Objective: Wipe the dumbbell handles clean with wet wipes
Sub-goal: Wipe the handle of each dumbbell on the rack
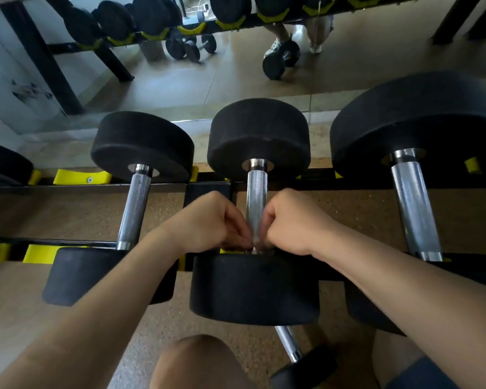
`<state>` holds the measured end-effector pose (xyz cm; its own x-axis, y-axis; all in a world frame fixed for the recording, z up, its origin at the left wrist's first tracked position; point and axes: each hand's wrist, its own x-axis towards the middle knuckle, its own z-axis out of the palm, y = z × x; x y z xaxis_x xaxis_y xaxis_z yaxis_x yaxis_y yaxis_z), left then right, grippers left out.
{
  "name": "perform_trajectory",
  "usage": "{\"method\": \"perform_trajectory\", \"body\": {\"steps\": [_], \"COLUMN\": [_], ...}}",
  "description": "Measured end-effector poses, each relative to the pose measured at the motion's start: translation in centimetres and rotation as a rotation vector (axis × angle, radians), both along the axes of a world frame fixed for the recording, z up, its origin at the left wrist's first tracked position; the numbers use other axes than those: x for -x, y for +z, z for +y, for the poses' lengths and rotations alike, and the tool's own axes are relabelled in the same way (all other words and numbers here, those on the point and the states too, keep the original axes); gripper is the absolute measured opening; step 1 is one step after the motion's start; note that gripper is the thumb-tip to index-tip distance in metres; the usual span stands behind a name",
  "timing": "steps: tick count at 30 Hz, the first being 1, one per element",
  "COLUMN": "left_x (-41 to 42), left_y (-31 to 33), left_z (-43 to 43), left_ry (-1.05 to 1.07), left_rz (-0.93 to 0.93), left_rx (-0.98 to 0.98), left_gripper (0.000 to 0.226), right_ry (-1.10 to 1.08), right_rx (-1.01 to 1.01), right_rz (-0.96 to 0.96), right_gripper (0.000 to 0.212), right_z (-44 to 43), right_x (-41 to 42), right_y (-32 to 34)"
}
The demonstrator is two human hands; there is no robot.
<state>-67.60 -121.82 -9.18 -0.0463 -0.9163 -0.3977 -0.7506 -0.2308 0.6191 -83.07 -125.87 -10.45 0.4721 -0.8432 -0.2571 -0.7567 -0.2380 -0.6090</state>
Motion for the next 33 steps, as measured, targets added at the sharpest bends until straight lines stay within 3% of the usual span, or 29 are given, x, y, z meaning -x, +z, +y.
{"method": "perform_trajectory", "body": {"steps": [3, 5, 8, 10, 14, 16, 19, 22, 26, 28, 30, 33], "left_x": [0.0, 0.2, 0.4, 0.3, 0.0, 0.3, 1.4, 2.7, 3.7, 4.1, 4.5, 4.8], "left_y": [-0.8, -1.0, 0.3, 1.9, 7.7, 11.1, 16.0, 21.3, 29.1, 33.3, 37.3, 41.7], "left_z": [0.6, 0.9, 1.7, 2.5, 5.5, 7.5, 10.5, 13.1, 16.4, 17.9, 19.1, 20.1], "left_ry": [0.190, 0.205, 0.138, 0.216, 0.682, 0.802, 0.834, 0.984, 1.061, 1.032, 1.003, 1.031], "left_rz": [0.063, 0.037, -0.040, -0.005, 0.480, 0.687, 0.747, 0.828, 1.027, 0.979, 0.808, 0.530], "left_rx": [0.164, 0.178, 0.085, 0.131, 0.222, 0.180, 0.193, 0.312, 0.275, 0.230, 0.213, 0.281], "left_gripper": [0.012, 0.009, 0.010, 0.012, 0.009, 0.011, 0.027, 0.014, 0.019, 0.029, 0.033, 0.014], "right_ry": [-0.093, -0.035, 0.072, 0.060, -0.053, -0.082, -0.048, -0.016, -0.119, -0.148, -0.138, -0.145], "right_rx": [0.178, 0.192, -0.015, -0.131, -0.455, -0.612, -0.593, -0.595, -0.910, -0.997, -1.037, -1.073], "right_rz": [-0.104, -0.069, 0.092, 0.047, -0.360, -0.453, -0.459, -0.450, -0.573, -0.600, -0.609, -0.676], "right_gripper": [0.025, 0.023, 0.007, 0.006, 0.008, 0.013, 0.015, 0.010, 0.010, 0.010, 0.009, 0.009], "right_z": [-0.8, -0.6, -0.1, 0.2, 1.9, 3.4, 5.7, 7.5, 9.5, 10.4, 11.3, 12.3], "right_x": [-0.3, -0.3, -0.3, -0.6, -1.8, -2.0, -2.3, -2.0, -1.1, -0.6, -0.3, -0.2], "right_y": [0.0, -0.5, -0.5, 1.2, 8.2, 11.9, 17.7, 23.6, 31.4, 35.2, 38.8, 42.9]}}
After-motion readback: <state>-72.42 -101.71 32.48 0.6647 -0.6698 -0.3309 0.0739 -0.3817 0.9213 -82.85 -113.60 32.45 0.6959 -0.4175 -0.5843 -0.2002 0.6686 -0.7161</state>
